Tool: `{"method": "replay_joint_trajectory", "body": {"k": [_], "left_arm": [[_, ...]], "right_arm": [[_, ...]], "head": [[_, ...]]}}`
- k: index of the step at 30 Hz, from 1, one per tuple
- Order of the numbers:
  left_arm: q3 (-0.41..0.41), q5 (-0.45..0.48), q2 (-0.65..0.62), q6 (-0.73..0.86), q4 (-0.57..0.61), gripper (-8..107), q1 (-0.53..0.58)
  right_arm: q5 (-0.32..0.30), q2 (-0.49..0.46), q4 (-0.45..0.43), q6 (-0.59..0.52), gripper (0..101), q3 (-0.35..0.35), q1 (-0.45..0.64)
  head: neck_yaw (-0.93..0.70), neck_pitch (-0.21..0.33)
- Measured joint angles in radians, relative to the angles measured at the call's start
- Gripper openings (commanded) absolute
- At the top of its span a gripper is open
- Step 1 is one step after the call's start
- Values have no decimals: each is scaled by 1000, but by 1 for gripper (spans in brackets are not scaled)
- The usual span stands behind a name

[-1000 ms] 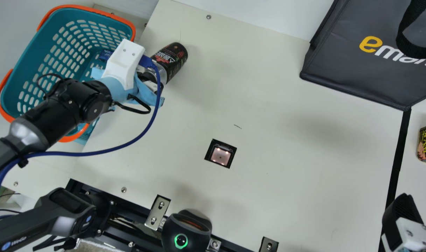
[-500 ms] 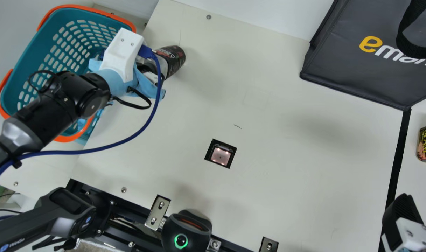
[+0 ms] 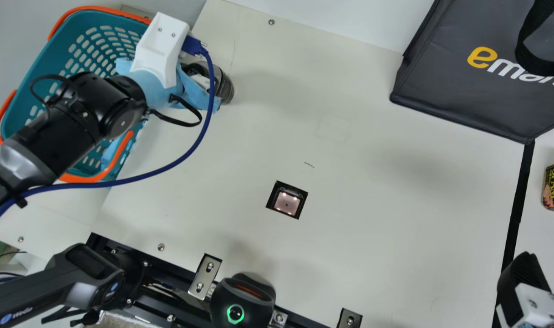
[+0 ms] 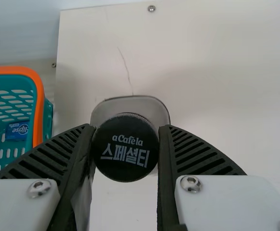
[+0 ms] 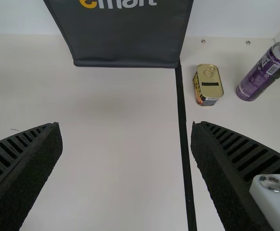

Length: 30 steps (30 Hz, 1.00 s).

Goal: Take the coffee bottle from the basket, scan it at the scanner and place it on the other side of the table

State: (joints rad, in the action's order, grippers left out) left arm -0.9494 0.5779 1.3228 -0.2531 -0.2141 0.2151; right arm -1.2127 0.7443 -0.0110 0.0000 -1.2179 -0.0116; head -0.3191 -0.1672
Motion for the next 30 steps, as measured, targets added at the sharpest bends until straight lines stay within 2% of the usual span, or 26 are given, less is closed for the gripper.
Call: {"method": "replay_joint_trajectory", "body": {"k": [16,30], "left_arm": [[-78,29,42,-46,-9,-8,23],[-131,36,132,-79,5,-8,45]], "right_arm": [[0,0,0,0,95,0,0],[0,0,0,0,95,0,0]], "head": [[2,0],[2,0]]}}
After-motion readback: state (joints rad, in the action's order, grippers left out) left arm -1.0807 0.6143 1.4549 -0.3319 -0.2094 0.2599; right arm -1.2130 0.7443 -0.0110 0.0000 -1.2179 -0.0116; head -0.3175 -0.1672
